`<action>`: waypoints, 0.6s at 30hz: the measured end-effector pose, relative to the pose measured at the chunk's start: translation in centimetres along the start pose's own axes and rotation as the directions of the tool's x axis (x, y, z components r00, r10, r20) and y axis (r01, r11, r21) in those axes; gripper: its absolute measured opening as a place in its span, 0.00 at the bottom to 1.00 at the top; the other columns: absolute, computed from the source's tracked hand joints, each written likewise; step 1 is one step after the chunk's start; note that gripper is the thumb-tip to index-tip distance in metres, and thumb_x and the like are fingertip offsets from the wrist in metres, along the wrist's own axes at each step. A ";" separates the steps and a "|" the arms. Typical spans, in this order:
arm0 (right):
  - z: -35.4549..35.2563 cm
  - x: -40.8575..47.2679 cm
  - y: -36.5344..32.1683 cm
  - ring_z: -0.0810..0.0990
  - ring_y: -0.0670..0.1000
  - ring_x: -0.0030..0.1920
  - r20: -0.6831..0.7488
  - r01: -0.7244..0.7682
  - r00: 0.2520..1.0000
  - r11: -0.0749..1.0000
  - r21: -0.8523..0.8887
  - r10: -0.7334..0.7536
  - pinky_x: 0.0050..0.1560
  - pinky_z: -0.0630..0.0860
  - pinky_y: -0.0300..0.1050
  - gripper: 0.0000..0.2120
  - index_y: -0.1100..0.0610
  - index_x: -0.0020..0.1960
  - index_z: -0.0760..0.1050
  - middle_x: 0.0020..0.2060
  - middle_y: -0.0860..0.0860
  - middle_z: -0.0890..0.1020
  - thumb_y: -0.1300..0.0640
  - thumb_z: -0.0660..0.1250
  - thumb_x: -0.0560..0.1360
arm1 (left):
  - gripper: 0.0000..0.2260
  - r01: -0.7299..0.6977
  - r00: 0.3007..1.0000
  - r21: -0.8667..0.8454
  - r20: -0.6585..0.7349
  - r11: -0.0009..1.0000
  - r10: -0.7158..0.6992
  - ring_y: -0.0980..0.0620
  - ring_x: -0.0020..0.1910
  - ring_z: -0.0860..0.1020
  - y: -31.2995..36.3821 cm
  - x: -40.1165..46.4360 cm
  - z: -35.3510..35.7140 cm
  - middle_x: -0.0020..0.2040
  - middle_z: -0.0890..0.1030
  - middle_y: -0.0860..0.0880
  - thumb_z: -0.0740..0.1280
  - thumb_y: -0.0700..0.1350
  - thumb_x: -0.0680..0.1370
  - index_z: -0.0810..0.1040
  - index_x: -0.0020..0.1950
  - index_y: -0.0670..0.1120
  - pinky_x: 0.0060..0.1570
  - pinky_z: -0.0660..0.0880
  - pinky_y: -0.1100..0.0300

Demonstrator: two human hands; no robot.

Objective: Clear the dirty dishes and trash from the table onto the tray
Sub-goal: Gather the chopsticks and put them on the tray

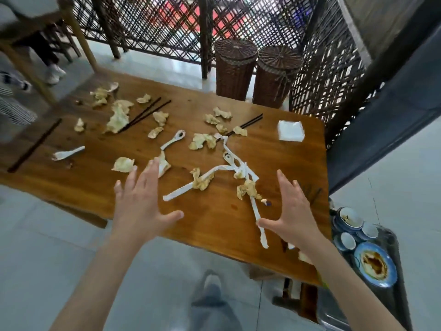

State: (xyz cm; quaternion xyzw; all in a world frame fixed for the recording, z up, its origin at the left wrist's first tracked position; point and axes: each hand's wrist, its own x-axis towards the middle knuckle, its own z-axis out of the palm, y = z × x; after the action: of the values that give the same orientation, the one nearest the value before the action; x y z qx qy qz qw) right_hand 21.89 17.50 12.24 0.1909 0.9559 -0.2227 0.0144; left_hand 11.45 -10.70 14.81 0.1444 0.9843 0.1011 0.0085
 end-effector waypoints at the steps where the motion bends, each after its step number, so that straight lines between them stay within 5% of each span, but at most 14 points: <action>1: 0.1 1.5 -0.6 0.47 0.54 0.76 0.013 0.005 1.000 1.000 -0.009 -0.005 0.73 0.55 0.60 0.58 0.43 0.75 0.38 0.77 0.45 0.51 0.36 0.75 0.61 | 0.56 0.022 1.000 0.009 -0.002 1.000 -0.022 0.45 0.76 0.51 -0.8 1.1 0.0 0.78 0.55 0.51 0.72 0.68 0.62 0.39 0.77 0.54 0.71 0.51 0.39; 9: 2.2 11.0 -5.7 0.46 0.52 0.76 0.097 0.065 0.993 0.998 0.004 -0.065 0.73 0.55 0.60 0.58 0.42 0.75 0.39 0.76 0.43 0.50 0.38 0.76 0.60 | 0.57 0.148 0.989 0.064 -0.027 0.987 -0.147 0.44 0.76 0.54 -7.2 9.2 0.3 0.77 0.57 0.50 0.72 0.69 0.59 0.41 0.77 0.54 0.69 0.56 0.39; 18: 6.7 18.1 -13.9 0.46 0.52 0.76 0.103 0.035 0.994 0.999 0.008 -0.035 0.73 0.54 0.56 0.60 0.40 0.75 0.37 0.76 0.41 0.51 0.38 0.77 0.59 | 0.56 0.091 0.996 0.018 0.015 0.996 -0.091 0.45 0.76 0.51 -15.0 18.2 0.3 0.78 0.54 0.51 0.72 0.68 0.62 0.41 0.77 0.52 0.71 0.53 0.40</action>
State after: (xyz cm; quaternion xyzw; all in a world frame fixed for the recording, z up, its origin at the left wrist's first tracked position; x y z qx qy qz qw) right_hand -0.44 9.60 9.97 0.1624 0.9564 -0.2354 0.0593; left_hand -10.18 -19.52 11.75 0.1005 0.9906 0.0908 0.0197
